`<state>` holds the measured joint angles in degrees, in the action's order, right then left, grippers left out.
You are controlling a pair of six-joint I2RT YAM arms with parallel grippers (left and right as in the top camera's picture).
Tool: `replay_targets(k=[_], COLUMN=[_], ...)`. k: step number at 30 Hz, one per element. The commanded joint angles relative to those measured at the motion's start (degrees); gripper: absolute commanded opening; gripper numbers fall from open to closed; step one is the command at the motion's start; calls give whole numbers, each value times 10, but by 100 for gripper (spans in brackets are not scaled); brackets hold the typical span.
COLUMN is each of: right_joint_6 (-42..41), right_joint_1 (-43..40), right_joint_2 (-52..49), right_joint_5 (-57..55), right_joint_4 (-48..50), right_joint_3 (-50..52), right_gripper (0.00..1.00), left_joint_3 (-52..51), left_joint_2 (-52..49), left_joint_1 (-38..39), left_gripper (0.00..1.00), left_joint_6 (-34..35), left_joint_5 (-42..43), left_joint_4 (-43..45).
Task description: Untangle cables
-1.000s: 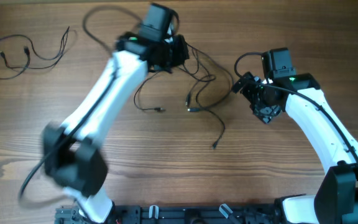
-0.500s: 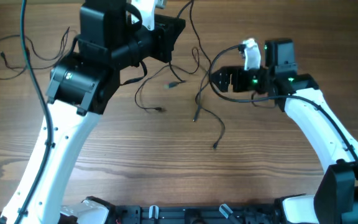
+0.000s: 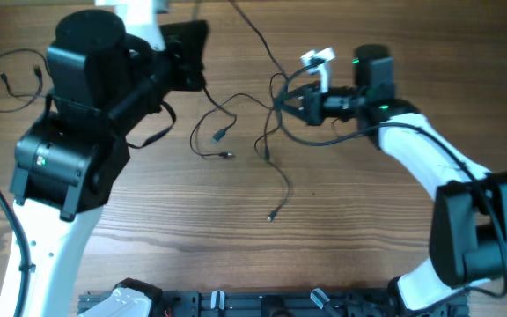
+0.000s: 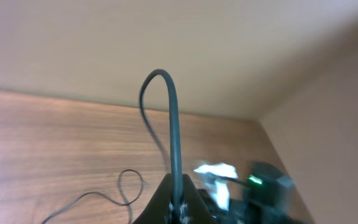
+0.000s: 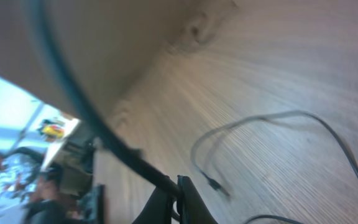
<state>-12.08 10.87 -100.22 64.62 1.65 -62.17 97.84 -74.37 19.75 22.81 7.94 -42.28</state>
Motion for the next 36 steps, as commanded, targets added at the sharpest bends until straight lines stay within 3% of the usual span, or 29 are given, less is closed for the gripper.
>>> replay_targets(k=[1,5,9,13,17,20,22,25,27,29,30,31,34,36], right_joint_6=[7,-21,-32,-32,-49,-106,-182,-201,-212,-228,-225,-209,-203,-216], right_joint_1=[-1,63,128,143,178,222,268,354,397,418,426,427,376,323], right_joint_2=[58,68,68,69,69,69,68,53,21,-13,-28,-36,8,59], right_joint_5=[179,86,-64,-165,-228,-243,-302,-460,-492,-466,-453,-467,-651,-708], right_joint_4=[7,57,104,106,111,169,240,273,277,266,241,183,-28,-125], right_joint_3=[-5,-5,-5,-5,-5,-5,-5,-5,-5,-5,-5,-5,-5,-5], right_gripper=[5,4,12,10,7,6,5,10,20,45,82,100,100,100], left_joint_3=[1,1,1,1,1,1,1,0,-3,-4,-4,-4,-4,-4], left_joint_2=[-17,-51,-68,-68,-64,-28,-1,-1,-27,-54,-68,-84,-124,-145], left_joint_1=[-15,-15,-15,-16,-33,-116,-191,-292,-334,-357,-369,-379,-382,-380], left_gripper=[4,4,4,4,4,4,4,4,4,4,4,4,4,4], left_joint_6=[162,290,315,367,332,254,229,226,226,226,226,226,225,226], left_joint_5=[-56,-36,3,4,-34,-35,-35,-36,-36,-40,-40,-43,-103,-104], left_joint_4=[-9,-31,-63,-99,-103,-87,-89,-151,-220,-247,-253,-255,-280,-302])
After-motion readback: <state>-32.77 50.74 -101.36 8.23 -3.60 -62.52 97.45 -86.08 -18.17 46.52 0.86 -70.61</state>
